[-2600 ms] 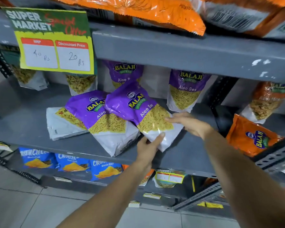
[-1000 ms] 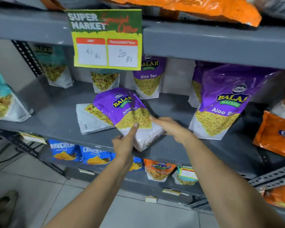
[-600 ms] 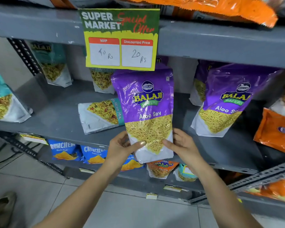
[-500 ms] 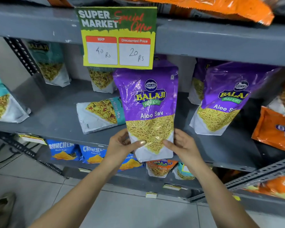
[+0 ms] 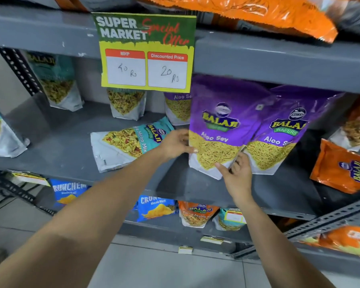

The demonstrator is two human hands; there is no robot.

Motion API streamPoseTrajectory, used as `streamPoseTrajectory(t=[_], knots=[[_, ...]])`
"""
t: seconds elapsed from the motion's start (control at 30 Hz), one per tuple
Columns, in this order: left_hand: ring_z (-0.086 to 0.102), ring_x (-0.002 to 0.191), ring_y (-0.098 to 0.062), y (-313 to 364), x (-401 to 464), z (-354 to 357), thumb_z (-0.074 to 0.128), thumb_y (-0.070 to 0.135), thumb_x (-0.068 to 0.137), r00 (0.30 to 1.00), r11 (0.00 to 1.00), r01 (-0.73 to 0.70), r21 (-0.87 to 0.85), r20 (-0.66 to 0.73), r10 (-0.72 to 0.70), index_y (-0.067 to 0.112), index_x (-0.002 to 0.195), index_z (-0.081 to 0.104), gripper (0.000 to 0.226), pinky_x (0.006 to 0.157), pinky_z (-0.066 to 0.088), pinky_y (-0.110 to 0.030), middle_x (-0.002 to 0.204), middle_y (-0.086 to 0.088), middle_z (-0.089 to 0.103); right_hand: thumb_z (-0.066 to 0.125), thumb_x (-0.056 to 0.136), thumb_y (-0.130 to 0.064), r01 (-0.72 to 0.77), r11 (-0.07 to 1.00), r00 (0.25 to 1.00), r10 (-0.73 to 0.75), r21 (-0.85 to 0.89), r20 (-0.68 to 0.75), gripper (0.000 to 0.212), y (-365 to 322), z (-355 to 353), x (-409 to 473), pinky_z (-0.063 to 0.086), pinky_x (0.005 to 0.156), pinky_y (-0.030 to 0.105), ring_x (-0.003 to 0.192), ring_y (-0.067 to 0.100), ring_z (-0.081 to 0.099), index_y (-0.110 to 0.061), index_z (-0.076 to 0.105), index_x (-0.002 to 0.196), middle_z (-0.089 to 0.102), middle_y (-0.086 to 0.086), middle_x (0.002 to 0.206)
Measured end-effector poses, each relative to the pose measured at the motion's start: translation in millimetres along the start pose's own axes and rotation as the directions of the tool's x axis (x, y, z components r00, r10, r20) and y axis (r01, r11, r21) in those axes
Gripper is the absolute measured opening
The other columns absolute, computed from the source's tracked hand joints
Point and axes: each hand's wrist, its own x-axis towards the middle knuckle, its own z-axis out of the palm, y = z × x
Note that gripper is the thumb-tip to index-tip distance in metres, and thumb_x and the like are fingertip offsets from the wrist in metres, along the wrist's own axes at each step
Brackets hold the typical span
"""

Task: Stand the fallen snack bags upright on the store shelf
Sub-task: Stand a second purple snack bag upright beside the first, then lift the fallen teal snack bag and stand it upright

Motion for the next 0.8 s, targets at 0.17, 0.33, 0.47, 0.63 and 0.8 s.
streamPoseTrajectory(t=[0.17,0.33,0.47,0.63,0.8], knots=[[0.064,0.092,-0.020,-10.2,-10.3,-21.8,0.073,-0.009,0.077,0.982,0.996,-0.026,0.084,-0.183,0.041,-0.007,0.114,0.063,0.039,0.090,0.053,-0.027,0.116,-0.025,0.068,0.080,0.074,0.001,0.004,1.000,0.974,0.001,0.021,-0.226,0.065,4.0,15.1,-20.3,0.052,0.088,0.025,0.104,0.007,0.060,-0.024,0.046,0.125,0.057,0.001,0.112],[0.071,0.100,-0.027,-18.7,-26.6,-134.8,0.072,0.008,0.082,0.906,0.867,0.032,0.497,-0.381,0.185,0.005,0.102,0.074,0.020,0.096,0.053,-0.038,0.107,-0.015,0.076,0.077,0.077,0.001,0.012,0.988,0.870,0.065,0.153,-0.489,0.043,-16.3,82.6,-62.6,0.051,0.077,0.022,0.084,0.008,0.061,-0.007,0.054,0.113,0.058,0.012,0.100],[0.064,0.112,-0.031,-29.5,-23.3,-226.6,0.069,0.028,0.087,0.946,0.710,0.296,0.639,-0.298,-0.127,0.001,0.111,0.070,0.036,0.098,0.048,-0.039,0.117,-0.018,0.071,0.073,0.084,-0.012,-0.472,0.847,0.844,0.514,0.244,-0.155,0.022,-34.1,164.3,-71.4,0.052,0.075,0.040,0.072,0.017,0.053,0.005,0.061,0.094,0.054,0.012,0.082],[0.065,0.093,-0.015,-57.1,-22.4,-251.3,0.066,0.056,0.082,0.912,0.814,0.404,0.417,-0.121,-0.391,0.019,0.113,0.070,0.048,0.077,0.051,-0.028,0.104,0.006,0.070,0.080,0.077,-0.038,-0.739,0.593,0.633,0.774,0.320,0.030,0.037,-50.7,231.1,-43.7,0.056,0.090,0.041,0.064,0.014,0.052,-0.006,0.059,0.078,0.052,0.005,0.070],[0.072,0.089,-0.012,-65.3,-18.3,-260.7,0.076,0.045,0.078,0.867,0.857,0.482,0.183,0.041,-0.496,0.009,0.115,0.069,0.052,0.066,0.058,-0.018,0.110,-0.003,0.075,0.086,0.070,-0.029,-0.670,0.625,0.608,0.772,0.402,-0.185,0.043,-44.6,273.1,-22.2,0.059,0.086,0.041,0.078,0.022,0.066,-0.005,0.068,0.101,0.072,0.007,0.093]])
